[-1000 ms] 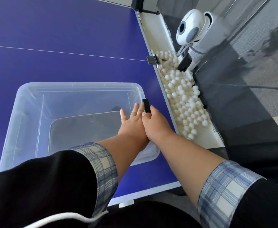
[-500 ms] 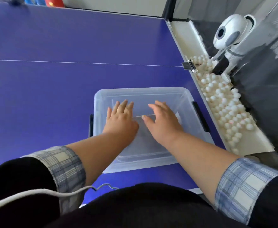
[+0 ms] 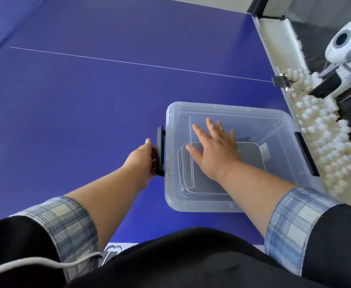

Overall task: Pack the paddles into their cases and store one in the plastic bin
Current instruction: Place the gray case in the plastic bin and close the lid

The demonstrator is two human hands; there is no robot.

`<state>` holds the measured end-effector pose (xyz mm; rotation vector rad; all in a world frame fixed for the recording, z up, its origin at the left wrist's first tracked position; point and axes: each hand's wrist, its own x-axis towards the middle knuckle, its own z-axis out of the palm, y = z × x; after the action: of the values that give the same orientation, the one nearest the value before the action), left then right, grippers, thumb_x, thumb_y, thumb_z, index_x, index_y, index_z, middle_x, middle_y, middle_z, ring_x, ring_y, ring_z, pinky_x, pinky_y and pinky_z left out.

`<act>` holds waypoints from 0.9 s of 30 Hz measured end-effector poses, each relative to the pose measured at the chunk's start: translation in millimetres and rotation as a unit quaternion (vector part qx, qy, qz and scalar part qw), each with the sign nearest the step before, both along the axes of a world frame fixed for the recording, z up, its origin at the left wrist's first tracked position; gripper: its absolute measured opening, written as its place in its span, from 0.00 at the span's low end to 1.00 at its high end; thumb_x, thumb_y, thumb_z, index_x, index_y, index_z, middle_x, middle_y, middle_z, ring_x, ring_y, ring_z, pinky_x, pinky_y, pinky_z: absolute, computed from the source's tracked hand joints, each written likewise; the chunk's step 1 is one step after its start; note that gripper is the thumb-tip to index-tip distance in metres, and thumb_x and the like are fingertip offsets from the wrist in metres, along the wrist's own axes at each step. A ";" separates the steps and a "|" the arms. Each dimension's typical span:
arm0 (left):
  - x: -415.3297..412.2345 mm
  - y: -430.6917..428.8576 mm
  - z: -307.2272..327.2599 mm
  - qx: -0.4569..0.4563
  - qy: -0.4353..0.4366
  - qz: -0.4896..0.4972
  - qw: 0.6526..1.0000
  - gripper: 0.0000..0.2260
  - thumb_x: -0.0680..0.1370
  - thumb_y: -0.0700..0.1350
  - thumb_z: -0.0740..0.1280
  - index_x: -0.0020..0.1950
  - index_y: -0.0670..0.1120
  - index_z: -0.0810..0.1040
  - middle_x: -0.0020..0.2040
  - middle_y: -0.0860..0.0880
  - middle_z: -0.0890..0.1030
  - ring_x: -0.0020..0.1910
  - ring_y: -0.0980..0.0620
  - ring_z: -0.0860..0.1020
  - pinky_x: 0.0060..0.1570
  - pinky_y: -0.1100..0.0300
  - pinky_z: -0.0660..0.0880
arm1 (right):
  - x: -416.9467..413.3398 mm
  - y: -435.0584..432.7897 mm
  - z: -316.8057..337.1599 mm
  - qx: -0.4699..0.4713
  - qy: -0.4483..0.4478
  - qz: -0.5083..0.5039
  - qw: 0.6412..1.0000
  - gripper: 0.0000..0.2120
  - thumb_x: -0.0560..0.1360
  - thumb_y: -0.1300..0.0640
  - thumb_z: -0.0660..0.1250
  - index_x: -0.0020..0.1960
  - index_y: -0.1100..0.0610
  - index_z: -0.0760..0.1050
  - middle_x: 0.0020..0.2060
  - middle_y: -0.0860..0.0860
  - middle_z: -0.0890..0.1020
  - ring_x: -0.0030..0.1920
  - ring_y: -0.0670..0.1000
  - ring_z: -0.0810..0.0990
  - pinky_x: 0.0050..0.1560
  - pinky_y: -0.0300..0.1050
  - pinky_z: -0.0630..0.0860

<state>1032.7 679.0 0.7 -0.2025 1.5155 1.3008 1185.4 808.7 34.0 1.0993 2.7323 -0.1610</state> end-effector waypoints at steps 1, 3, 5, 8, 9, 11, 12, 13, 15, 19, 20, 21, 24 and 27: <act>1.9 2.5 -1.0 0.007 -0.002 -0.008 1.000 0.20 0.82 0.59 0.56 0.53 0.46 0.80 0.52 0.48 0.84 0.49 0.45 0.83 0.47 0.50 0.79 | -0.1 -0.4 0.1 0.004 -0.002 -0.003 1.000 0.35 0.77 0.30 0.40 0.80 0.41 0.44 0.81 0.52 0.43 0.80 0.57 0.40 0.77 0.64 0.41; 3.8 7.9 -2.5 0.008 0.021 -0.022 1.000 0.20 0.79 0.63 0.59 0.57 0.48 0.79 0.54 0.50 0.84 0.51 0.48 0.83 0.56 0.48 0.78 | 0.0 -0.4 -0.3 0.006 -0.008 -0.009 1.000 0.37 0.74 0.28 0.37 0.80 0.40 0.43 0.81 0.52 0.42 0.80 0.57 0.40 0.76 0.65 0.41; 5.4 13.1 0.4 0.025 -0.004 -0.034 0.999 0.24 0.76 0.68 0.59 0.61 0.53 0.80 0.55 0.52 0.85 0.53 0.49 0.84 0.59 0.47 0.77 | -0.9 0.1 -1.6 0.007 -0.015 -0.008 1.000 0.39 0.72 0.27 0.34 0.80 0.40 0.41 0.81 0.51 0.43 0.80 0.57 0.40 0.76 0.65 0.41; 6.1 19.4 5.3 0.070 -0.063 -0.045 0.995 0.27 0.73 0.71 0.62 0.62 0.54 0.80 0.54 0.50 0.86 0.51 0.47 0.85 0.55 0.48 0.79 | -2.8 1.0 -3.5 0.012 -0.024 -0.007 1.000 0.39 0.72 0.27 0.34 0.80 0.40 0.39 0.81 0.51 0.42 0.80 0.57 0.39 0.76 0.65 0.42; 6.5 20.7 8.0 0.082 -0.067 -0.052 0.993 0.27 0.73 0.70 0.64 0.62 0.54 0.80 0.54 0.50 0.86 0.51 0.47 0.85 0.54 0.48 0.80 | -3.3 1.2 -4.1 0.014 -0.028 -0.008 0.999 0.38 0.72 0.28 0.35 0.80 0.40 0.39 0.81 0.51 0.42 0.80 0.58 0.39 0.76 0.65 0.42; 5.8 22.4 9.1 0.094 -0.068 -0.062 0.991 0.27 0.73 0.69 0.65 0.65 0.53 0.78 0.54 0.49 0.86 0.51 0.46 0.85 0.54 0.47 0.81 | -4.5 1.1 -5.8 0.018 -0.035 -0.006 0.999 0.39 0.72 0.28 0.34 0.80 0.40 0.38 0.81 0.52 0.41 0.80 0.59 0.39 0.76 0.66 0.43; 4.8 23.2 8.3 0.094 -0.067 -0.065 0.991 0.27 0.74 0.68 0.65 0.66 0.53 0.77 0.54 0.49 0.86 0.51 0.47 0.85 0.52 0.47 0.81 | -5.2 0.9 -6.3 0.019 -0.037 -0.004 0.999 0.39 0.71 0.27 0.32 0.80 0.41 0.37 0.81 0.52 0.41 0.80 0.59 0.39 0.76 0.67 0.43; 4.1 23.7 9.2 0.093 -0.063 -0.070 0.991 0.26 0.75 0.68 0.64 0.67 0.54 0.77 0.55 0.50 0.86 0.51 0.47 0.85 0.49 0.48 0.82 | -6.3 1.2 -6.8 0.020 -0.041 -0.003 0.999 0.40 0.70 0.27 0.31 0.79 0.41 0.37 0.81 0.52 0.40 0.80 0.59 0.38 0.76 0.67 0.43; 3.3 24.0 9.1 0.093 -0.062 -0.074 0.991 0.25 0.76 0.67 0.63 0.69 0.56 0.75 0.55 0.51 0.86 0.50 0.48 0.86 0.43 0.51 0.83 | -7.3 1.6 -7.3 0.016 -0.051 -0.002 0.999 0.40 0.71 0.27 0.31 0.79 0.41 0.36 0.81 0.52 0.40 0.80 0.59 0.38 0.76 0.68 0.43; 4.9 25.6 10.6 0.088 -0.041 -0.068 0.993 0.22 0.77 0.65 0.63 0.70 0.63 0.70 0.55 0.55 0.85 0.50 0.50 0.86 0.48 0.47 0.83 | -7.7 1.5 -7.2 0.014 -0.049 -0.002 0.999 0.39 0.71 0.28 0.33 0.79 0.40 0.36 0.81 0.53 0.40 0.80 0.60 0.38 0.76 0.68 0.42; 5.7 26.8 11.2 0.088 -0.033 -0.068 0.993 0.21 0.77 0.64 0.64 0.70 0.65 0.69 0.55 0.55 0.85 0.50 0.49 0.86 0.49 0.46 0.82 | -7.6 1.4 -7.8 0.014 -0.049 -0.003 0.999 0.39 0.71 0.28 0.33 0.79 0.40 0.36 0.81 0.53 0.40 0.80 0.60 0.38 0.75 0.68 0.42; 6.8 28.4 12.6 0.083 -0.014 -0.079 0.993 0.21 0.77 0.63 0.64 0.69 0.66 0.69 0.56 0.54 0.84 0.50 0.49 0.85 0.50 0.44 0.82 | -7.6 1.4 -8.2 0.014 -0.049 -0.004 0.999 0.38 0.72 0.28 0.33 0.79 0.40 0.36 0.81 0.53 0.40 0.80 0.60 0.38 0.75 0.68 0.42; 7.2 31.7 15.1 0.065 0.033 -0.106 0.992 0.18 0.78 0.61 0.64 0.68 0.68 0.68 0.57 0.52 0.83 0.52 0.46 0.84 0.49 0.41 0.82 | -8.8 1.6 -8.3 0.012 -0.050 -0.006 0.999 0.38 0.72 0.28 0.34 0.79 0.40 0.36 0.81 0.52 0.40 0.80 0.60 0.37 0.76 0.68 0.42; 7.2 31.4 17.7 0.070 0.016 -0.101 0.992 0.18 0.77 0.61 0.65 0.67 0.68 0.70 0.57 0.53 0.83 0.52 0.46 0.85 0.49 0.40 0.81 | -8.1 1.1 -6.4 0.009 -0.048 -0.008 0.999 0.38 0.72 0.28 0.34 0.79 0.39 0.36 0.81 0.52 0.40 0.80 0.59 0.37 0.76 0.68 0.42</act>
<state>1039.9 710.5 18.4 0.0608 1.4252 1.2470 1177.3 809.8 27.6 1.1049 2.6449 -0.0827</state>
